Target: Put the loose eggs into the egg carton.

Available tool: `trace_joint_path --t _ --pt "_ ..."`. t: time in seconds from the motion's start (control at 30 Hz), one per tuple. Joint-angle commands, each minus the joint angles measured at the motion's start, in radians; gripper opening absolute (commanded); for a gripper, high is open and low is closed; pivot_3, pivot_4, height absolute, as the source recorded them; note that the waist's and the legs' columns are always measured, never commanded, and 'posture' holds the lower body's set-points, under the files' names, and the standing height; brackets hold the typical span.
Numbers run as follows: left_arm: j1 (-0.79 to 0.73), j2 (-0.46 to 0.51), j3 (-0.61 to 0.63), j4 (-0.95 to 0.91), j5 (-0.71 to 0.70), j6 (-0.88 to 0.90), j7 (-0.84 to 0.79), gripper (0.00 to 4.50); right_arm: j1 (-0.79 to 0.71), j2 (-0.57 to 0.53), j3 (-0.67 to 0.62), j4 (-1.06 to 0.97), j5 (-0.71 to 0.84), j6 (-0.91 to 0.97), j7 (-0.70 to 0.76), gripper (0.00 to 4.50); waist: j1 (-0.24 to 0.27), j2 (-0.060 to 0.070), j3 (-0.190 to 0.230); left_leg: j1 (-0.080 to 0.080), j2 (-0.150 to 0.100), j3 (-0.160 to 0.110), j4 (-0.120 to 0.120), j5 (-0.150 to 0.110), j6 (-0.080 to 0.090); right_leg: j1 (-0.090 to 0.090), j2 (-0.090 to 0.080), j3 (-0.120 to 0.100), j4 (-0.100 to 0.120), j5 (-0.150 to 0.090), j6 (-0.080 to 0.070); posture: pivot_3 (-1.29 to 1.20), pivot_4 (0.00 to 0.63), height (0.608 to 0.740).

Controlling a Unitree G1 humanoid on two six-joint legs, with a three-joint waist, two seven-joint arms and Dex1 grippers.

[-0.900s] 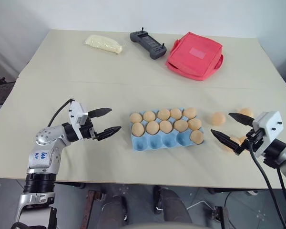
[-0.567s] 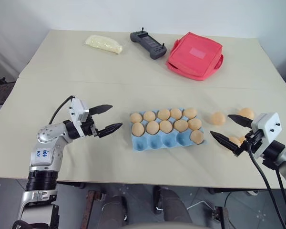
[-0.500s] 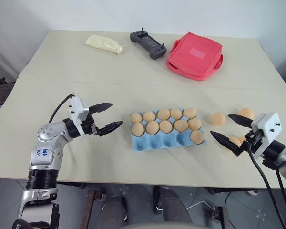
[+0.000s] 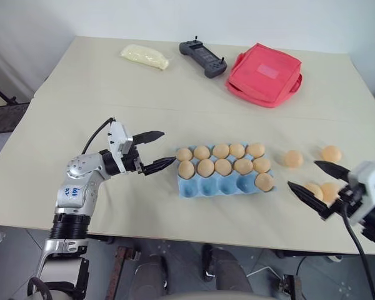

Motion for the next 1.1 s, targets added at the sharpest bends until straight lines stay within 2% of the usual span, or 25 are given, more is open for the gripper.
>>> trace_joint_path --t 0.03,0.23,0.37,0.5,0.8,1.1 --pt "-0.053 -0.022 -0.022 0.019 0.006 -0.026 -0.023 4.47 0.109 0.028 -0.143 -0.067 0.040 0.024 0.014 4.50 0.003 0.000 0.000 0.000 0.000 0.000 0.001 0.000 0.000 0.001 0.000 0.000 0.000 0.000 0.000 0.00 0.150 0.740" --pt "-0.097 -0.041 -0.059 0.053 0.007 -0.029 -0.079 4.47 0.241 0.086 -0.220 -0.096 0.057 0.047 -0.002 4.50 -0.001 0.000 0.000 0.000 0.000 0.001 0.002 0.000 0.001 0.002 0.001 0.001 -0.006 0.000 0.000 0.00 0.150 0.740" --pt "-0.102 -0.043 -0.068 0.047 -0.003 -0.025 -0.109 4.47 0.266 0.127 -0.223 -0.102 0.060 0.031 -0.021 4.50 -0.008 0.000 0.000 -0.001 0.001 0.000 0.001 -0.001 0.001 0.002 0.001 0.001 -0.006 0.000 0.000 0.00 0.150 0.740" --pt "-0.072 -0.037 -0.070 0.005 -0.005 -0.015 -0.117 4.47 0.226 0.128 -0.195 -0.056 0.035 0.027 -0.060 4.50 -0.014 0.000 0.000 -0.001 0.000 0.001 0.001 0.000 0.003 0.002 0.001 0.001 -0.008 0.000 0.000 0.00 0.150 0.740" --pt "0.023 -0.026 -0.055 -0.155 -0.028 0.051 -0.062 4.47 0.000 0.051 -0.067 0.090 -0.012 0.121 -0.171 4.50 -0.015 0.002 0.000 -0.002 0.000 0.001 0.001 0.000 0.004 0.002 0.000 0.003 -0.007 0.000 -0.001 0.00 0.150 0.740" --pt "0.096 0.002 -0.055 -0.254 -0.044 0.112 -0.041 4.47 -0.048 -0.004 0.010 0.058 0.014 0.182 -0.125 4.50 -0.011 0.003 0.000 -0.002 0.000 0.000 0.001 0.000 0.004 0.002 0.001 0.002 -0.006 0.001 0.000 0.00 0.150 0.740"
